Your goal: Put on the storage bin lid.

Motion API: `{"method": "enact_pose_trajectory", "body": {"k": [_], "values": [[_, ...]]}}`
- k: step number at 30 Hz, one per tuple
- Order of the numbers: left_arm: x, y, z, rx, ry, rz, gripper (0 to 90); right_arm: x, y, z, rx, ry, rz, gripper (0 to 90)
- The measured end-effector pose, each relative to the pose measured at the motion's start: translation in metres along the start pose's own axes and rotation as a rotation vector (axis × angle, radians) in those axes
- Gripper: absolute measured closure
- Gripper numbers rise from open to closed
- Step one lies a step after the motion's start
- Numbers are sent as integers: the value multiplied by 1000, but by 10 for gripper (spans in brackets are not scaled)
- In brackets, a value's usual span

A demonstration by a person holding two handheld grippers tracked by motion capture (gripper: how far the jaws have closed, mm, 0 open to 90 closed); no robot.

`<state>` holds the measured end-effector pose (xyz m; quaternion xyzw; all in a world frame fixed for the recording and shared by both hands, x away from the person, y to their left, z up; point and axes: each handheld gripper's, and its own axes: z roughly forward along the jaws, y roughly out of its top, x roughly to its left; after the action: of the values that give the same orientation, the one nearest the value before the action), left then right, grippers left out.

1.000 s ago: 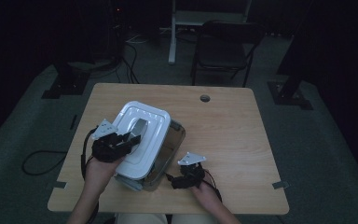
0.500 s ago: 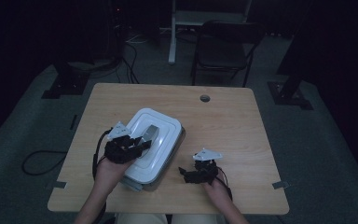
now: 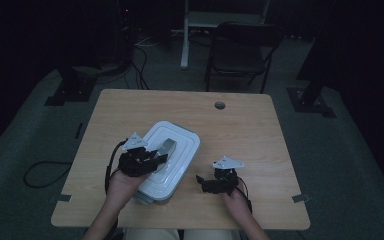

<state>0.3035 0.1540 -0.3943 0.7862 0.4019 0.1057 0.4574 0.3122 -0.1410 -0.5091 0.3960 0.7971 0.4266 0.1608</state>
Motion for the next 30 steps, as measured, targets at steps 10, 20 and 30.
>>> {"method": "enact_pose_trajectory", "body": {"k": [10,20,30], "values": [[-1,0,-2,-5,2,1,649,0,-1,0,5,2,-4,125],[11,6,-24,-63,33,-25,488,-7,-1,-4,1,-15,10,126],[32,6,-37,-128,35,-47,349,-14,-2,-8,-5,-33,22,125]]}}
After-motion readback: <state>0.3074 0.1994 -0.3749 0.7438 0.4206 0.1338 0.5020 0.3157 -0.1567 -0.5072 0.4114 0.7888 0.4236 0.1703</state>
